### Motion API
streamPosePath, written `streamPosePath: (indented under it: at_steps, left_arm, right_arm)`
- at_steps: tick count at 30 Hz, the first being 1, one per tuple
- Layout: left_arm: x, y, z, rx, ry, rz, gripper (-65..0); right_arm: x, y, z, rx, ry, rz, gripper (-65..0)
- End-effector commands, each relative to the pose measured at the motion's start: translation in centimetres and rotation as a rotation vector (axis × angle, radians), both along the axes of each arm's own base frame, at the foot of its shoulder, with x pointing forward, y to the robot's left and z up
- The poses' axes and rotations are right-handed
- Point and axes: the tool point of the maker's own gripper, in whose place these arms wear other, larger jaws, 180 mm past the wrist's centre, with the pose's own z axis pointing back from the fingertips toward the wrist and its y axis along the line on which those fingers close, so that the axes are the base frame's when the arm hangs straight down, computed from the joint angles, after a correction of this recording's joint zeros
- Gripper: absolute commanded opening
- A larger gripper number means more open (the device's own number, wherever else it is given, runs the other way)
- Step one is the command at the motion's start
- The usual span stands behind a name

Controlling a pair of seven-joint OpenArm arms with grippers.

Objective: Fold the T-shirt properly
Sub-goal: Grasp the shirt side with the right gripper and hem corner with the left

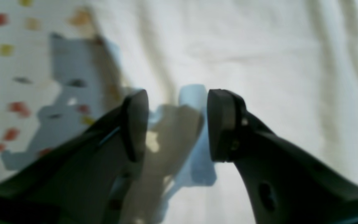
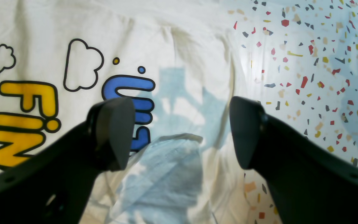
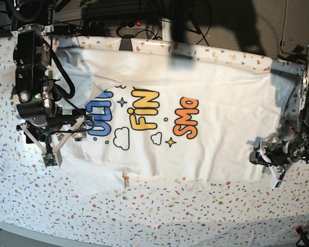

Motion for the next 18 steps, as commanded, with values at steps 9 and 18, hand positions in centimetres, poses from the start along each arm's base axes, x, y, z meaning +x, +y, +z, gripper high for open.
streamPosePath:
  at_steps: [9,18]
  left_arm:
    - [2.3,1.4,1.9,0.047,-0.096,0.076,-35.3]
    - [-1.2,-2.7,-0.9,-0.107,0.072,-0.018,-35.3]
  right_arm:
    - [0.8,-0.4,1.5,-0.018,-0.052,0.002,-18.0]
    - [0.8,-0.4,1.5,-0.021,-0.050,0.004,-18.0]
